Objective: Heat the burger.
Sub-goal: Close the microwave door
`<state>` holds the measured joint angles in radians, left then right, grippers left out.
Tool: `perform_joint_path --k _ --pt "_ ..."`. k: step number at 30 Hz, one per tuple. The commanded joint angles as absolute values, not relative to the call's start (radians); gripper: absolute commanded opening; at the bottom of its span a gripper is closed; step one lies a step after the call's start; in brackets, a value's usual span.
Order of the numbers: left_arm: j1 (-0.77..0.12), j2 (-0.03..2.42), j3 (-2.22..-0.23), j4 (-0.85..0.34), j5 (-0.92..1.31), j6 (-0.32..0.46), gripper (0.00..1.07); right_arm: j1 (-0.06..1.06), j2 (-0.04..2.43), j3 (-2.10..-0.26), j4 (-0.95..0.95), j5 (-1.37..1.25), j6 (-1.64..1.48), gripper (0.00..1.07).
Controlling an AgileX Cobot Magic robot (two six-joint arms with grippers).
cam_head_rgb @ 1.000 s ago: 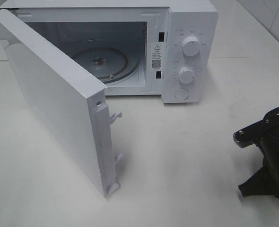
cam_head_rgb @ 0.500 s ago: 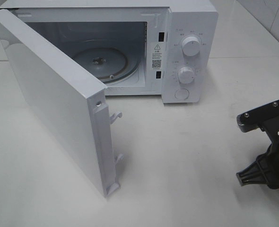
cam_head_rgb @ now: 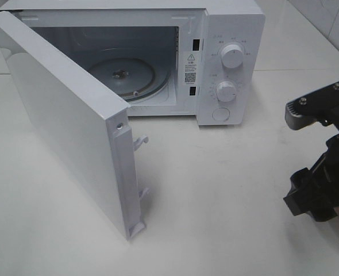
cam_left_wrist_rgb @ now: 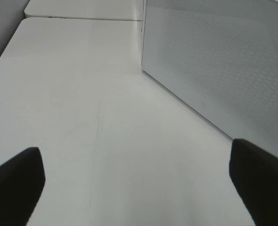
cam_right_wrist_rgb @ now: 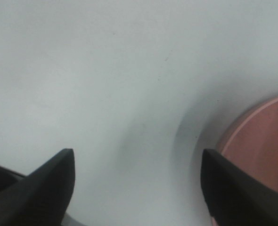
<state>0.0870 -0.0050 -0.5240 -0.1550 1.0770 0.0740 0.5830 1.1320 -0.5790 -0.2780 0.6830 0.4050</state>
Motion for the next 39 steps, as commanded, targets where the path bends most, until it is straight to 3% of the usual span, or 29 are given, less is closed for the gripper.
perform_joint_path --k 1,11,24,39 --pt "0.090 -0.021 -0.521 -0.156 1.068 0.069 1.00 0.577 1.101 -0.603 -0.226 0.740 0.323 0.74" --pt "0.090 -0.021 -0.521 -0.156 1.068 0.069 1.00 0.577 0.836 -0.681 -0.136 1.031 0.247 0.74" --pt "0.090 -0.021 -0.521 -0.156 1.068 0.069 1.00 0.574 0.493 -0.679 -0.140 1.104 0.247 0.74" --pt "0.090 -0.021 -0.521 -0.156 1.068 0.069 1.00 0.256 0.183 -0.529 -0.101 1.053 0.163 0.73"
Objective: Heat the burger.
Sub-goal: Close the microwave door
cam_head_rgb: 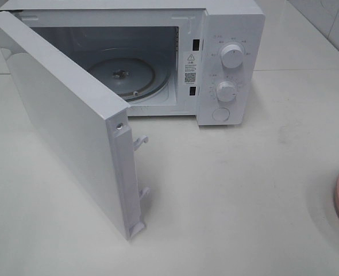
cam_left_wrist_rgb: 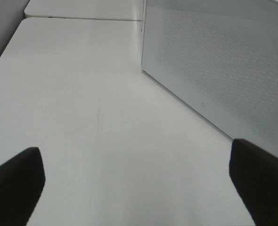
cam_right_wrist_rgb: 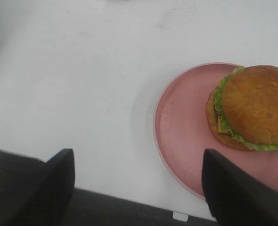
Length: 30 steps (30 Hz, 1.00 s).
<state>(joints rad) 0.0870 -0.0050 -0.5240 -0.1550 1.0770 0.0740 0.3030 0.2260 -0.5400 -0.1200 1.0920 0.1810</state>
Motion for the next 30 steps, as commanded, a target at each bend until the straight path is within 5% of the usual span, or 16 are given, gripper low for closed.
perform_joint_path --k 1,8,30 --pt "0.090 -0.021 -0.521 -0.156 1.068 0.069 1.00 0.256 0.183 -0.529 -0.101 1.053 0.163 0.73" --pt "0.090 -0.021 -0.521 -0.156 1.068 0.069 1.00 0.167 0.052 -0.499 -0.059 0.999 0.138 0.73" --pt "0.090 -0.010 -0.520 -0.153 1.068 0.069 1.00 0.162 -0.033 -0.499 -0.059 0.999 0.135 0.73"
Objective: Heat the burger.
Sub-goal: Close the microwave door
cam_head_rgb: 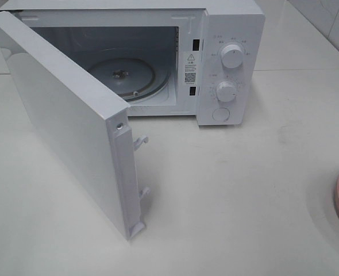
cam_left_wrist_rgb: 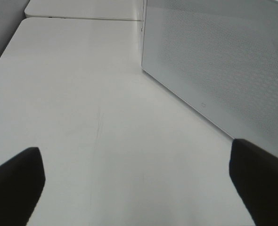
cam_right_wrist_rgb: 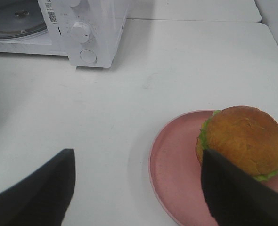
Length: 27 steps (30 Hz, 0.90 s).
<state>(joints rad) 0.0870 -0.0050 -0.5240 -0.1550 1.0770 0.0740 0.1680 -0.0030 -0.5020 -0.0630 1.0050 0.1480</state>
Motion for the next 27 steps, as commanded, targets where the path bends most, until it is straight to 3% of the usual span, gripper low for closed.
perform_joint_path --k 1,27 --pt "0.090 -0.010 -0.520 -0.153 1.068 0.069 1.00 0.162 -0.033 -0.499 -0.059 0.999 0.135 0.73" --pt "0.090 -0.010 -0.520 -0.157 1.068 0.069 1.00 0.162 -0.033 -0.499 -0.059 0.999 0.138 0.73"
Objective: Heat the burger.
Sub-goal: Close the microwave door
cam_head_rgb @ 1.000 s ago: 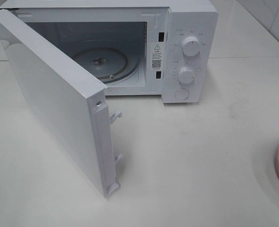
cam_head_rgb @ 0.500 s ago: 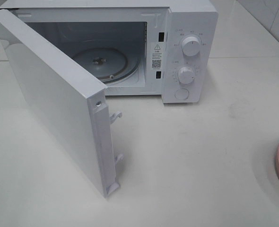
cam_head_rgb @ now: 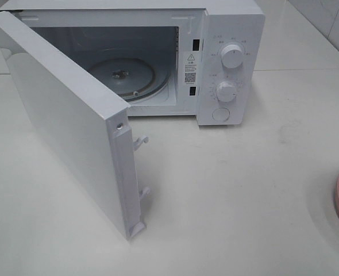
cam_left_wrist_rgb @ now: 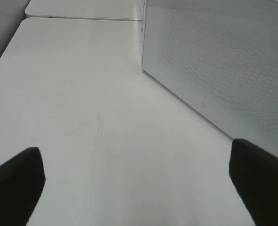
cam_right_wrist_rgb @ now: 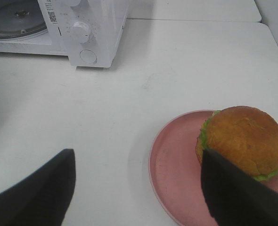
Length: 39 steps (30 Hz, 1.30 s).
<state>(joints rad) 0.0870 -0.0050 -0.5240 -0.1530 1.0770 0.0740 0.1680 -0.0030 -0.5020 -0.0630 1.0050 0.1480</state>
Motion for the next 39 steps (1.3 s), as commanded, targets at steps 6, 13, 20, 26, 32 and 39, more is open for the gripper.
perform_joint_path --k 6,13,20,26,32,39 --pt "0.090 -0.010 -0.520 -0.158 1.068 0.069 1.00 0.162 -0.033 -0.499 -0.059 0.999 0.140 0.73" --pt "0.090 0.019 -0.552 -0.197 1.029 0.092 0.96 0.162 -0.033 -0.499 -0.059 0.999 0.140 0.73" --pt "0.090 0.112 -0.557 -0.185 0.940 0.092 0.72 0.162 -0.033 -0.499 -0.059 0.999 0.140 0.73" --pt "0.090 0.189 -0.555 -0.181 0.820 0.092 0.43 0.162 -0.033 -0.499 -0.059 0.999 0.140 0.73" --pt "0.090 0.296 -0.513 -0.184 0.662 0.096 0.00 0.162 -0.033 -0.499 -0.059 0.999 0.140 0.73" --pt "0.090 0.392 -0.442 -0.185 0.437 0.157 0.00 0.162 -0.033 -0.499 -0.059 0.999 0.140 0.73"
